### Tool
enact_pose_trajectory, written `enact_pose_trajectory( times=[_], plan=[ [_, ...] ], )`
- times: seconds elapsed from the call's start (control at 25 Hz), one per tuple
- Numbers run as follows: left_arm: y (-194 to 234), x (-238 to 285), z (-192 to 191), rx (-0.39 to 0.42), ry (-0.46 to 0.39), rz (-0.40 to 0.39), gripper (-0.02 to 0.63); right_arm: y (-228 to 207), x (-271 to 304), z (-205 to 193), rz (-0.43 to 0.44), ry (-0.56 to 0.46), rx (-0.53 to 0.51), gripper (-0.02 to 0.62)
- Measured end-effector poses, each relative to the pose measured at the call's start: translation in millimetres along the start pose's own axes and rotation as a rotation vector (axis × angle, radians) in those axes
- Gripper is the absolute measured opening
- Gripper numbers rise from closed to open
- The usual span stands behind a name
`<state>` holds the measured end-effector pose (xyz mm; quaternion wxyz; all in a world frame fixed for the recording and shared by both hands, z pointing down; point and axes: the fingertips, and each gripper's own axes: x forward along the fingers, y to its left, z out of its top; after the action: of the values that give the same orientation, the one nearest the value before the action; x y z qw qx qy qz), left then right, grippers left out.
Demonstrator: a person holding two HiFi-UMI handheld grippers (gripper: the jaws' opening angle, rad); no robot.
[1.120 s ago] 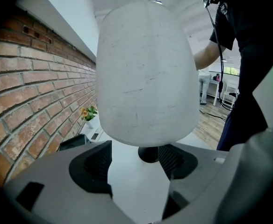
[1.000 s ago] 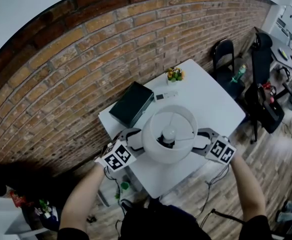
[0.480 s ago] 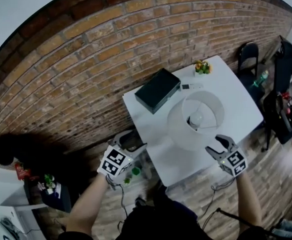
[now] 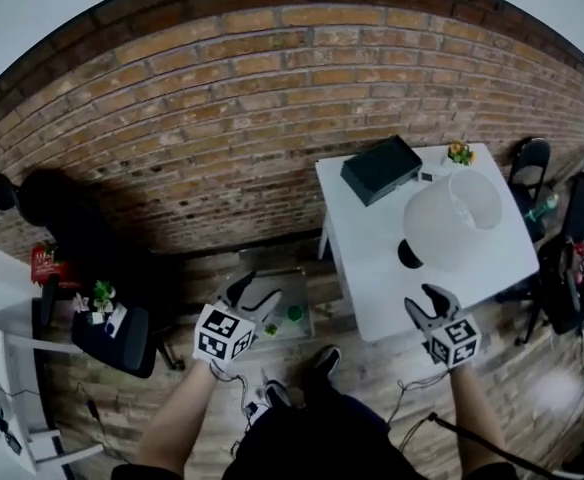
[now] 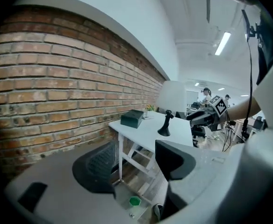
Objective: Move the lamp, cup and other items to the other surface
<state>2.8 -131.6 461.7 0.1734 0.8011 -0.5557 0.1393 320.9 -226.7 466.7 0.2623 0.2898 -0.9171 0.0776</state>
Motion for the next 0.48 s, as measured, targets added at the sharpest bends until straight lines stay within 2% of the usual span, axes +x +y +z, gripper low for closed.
enact_pose_trajectory(
  times=[0.24, 0.48],
  plan=[
    [23, -116, -53, -0.062, -0.028, 0.133, 0.256, 113, 17, 30, 0.023, -0.020, -0.135, 0.213],
    [30, -193, -100, -0.099, -0.040, 0.219, 0.255, 200, 37, 30, 0.027, -0.017, -0.200, 0.207]
  ],
)
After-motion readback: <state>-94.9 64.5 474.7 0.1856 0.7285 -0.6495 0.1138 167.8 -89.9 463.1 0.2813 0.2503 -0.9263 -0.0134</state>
